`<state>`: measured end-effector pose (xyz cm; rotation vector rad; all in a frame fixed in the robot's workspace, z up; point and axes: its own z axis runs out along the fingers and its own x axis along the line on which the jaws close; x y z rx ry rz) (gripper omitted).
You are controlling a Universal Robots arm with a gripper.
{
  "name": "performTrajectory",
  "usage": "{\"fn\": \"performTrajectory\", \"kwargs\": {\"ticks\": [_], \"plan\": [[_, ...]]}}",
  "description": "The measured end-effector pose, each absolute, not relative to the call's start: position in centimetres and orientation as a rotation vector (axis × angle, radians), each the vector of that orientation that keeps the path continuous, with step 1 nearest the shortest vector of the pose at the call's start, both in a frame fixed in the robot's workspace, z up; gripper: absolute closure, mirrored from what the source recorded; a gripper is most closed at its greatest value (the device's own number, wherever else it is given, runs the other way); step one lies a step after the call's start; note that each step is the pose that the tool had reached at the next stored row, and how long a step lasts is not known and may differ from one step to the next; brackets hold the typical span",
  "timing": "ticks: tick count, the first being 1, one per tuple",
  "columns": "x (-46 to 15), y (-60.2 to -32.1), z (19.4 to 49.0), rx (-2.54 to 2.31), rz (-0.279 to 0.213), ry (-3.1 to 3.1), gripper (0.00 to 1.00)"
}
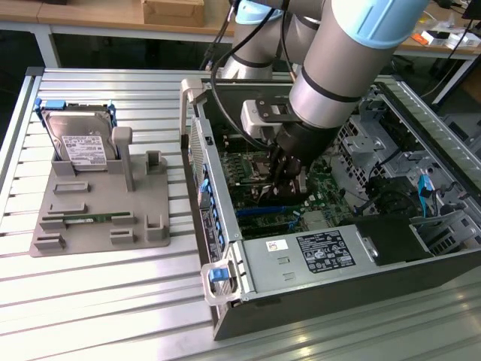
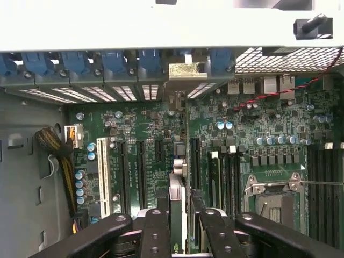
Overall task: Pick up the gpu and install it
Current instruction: 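Insert the gpu into the slot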
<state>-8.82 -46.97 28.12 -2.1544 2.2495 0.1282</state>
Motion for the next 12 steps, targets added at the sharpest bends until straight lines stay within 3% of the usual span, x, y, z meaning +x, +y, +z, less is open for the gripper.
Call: {"fn": "performTrajectory", "kwargs": {"ticks": [12], "plan": [[-8.82,-46.98,27.77,-2.154,0.128,2.249,0.73]]}}
